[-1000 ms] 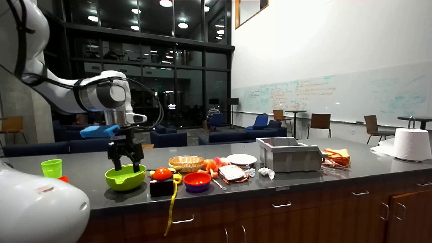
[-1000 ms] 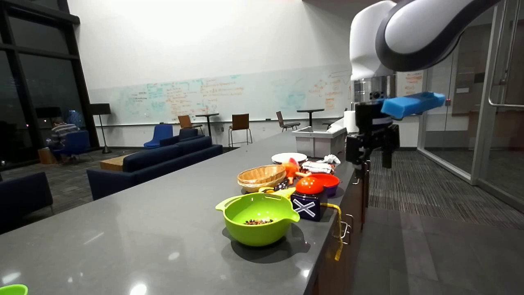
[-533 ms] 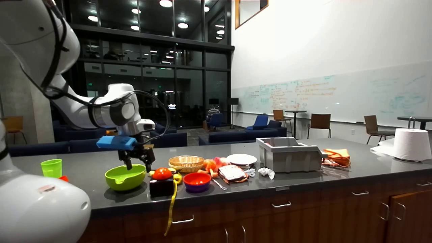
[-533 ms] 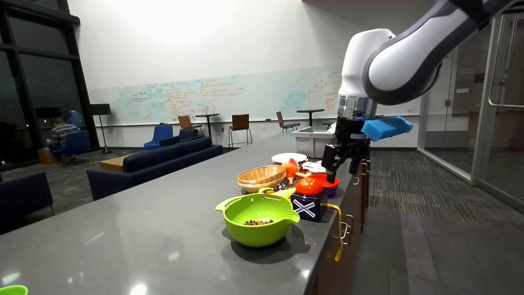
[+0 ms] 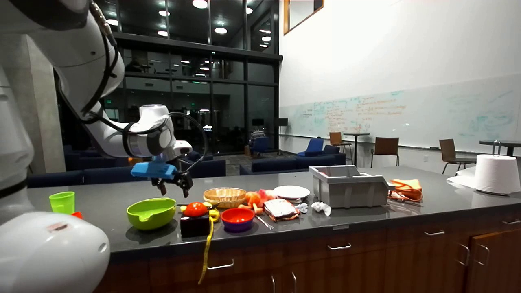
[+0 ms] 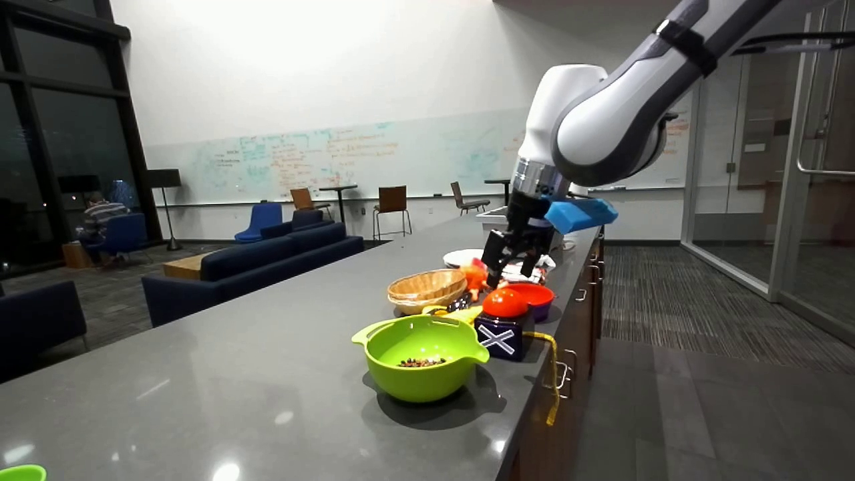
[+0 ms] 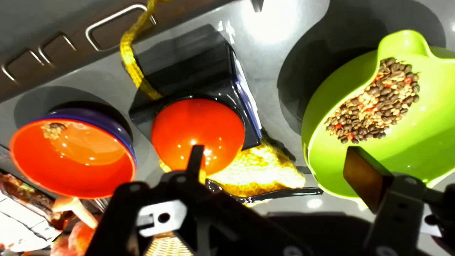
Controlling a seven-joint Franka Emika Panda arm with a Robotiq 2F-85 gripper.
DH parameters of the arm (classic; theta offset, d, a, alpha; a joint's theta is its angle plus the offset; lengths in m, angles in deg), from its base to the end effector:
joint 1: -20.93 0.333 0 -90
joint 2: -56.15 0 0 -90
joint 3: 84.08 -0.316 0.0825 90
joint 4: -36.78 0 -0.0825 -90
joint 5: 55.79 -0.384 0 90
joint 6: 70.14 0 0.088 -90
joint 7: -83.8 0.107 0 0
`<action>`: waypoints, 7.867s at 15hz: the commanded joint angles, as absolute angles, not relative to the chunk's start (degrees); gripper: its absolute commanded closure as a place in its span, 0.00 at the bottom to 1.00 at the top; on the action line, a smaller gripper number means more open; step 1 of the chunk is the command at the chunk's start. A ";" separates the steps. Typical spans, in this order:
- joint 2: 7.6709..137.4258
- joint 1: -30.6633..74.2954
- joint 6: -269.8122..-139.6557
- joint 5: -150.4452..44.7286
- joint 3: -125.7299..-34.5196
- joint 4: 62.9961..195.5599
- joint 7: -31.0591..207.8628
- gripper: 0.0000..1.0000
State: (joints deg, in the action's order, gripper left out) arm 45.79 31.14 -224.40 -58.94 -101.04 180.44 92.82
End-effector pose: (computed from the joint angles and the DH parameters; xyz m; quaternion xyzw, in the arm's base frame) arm 0.4287 0.2185 0.3832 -0.9745 -0.1356 -0.1728 0.0459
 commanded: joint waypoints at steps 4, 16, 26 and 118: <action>53.11 32.73 -225.55 -55.04 -100.45 173.76 90.40 0.00; 64.37 33.40 -225.74 -48.96 -98.00 161.82 91.40 0.00; 67.01 33.67 -222.98 -51.00 -96.90 159.57 90.61 0.00; 87.40 29.18 -204.55 -72.17 -100.32 128.98 73.37 0.98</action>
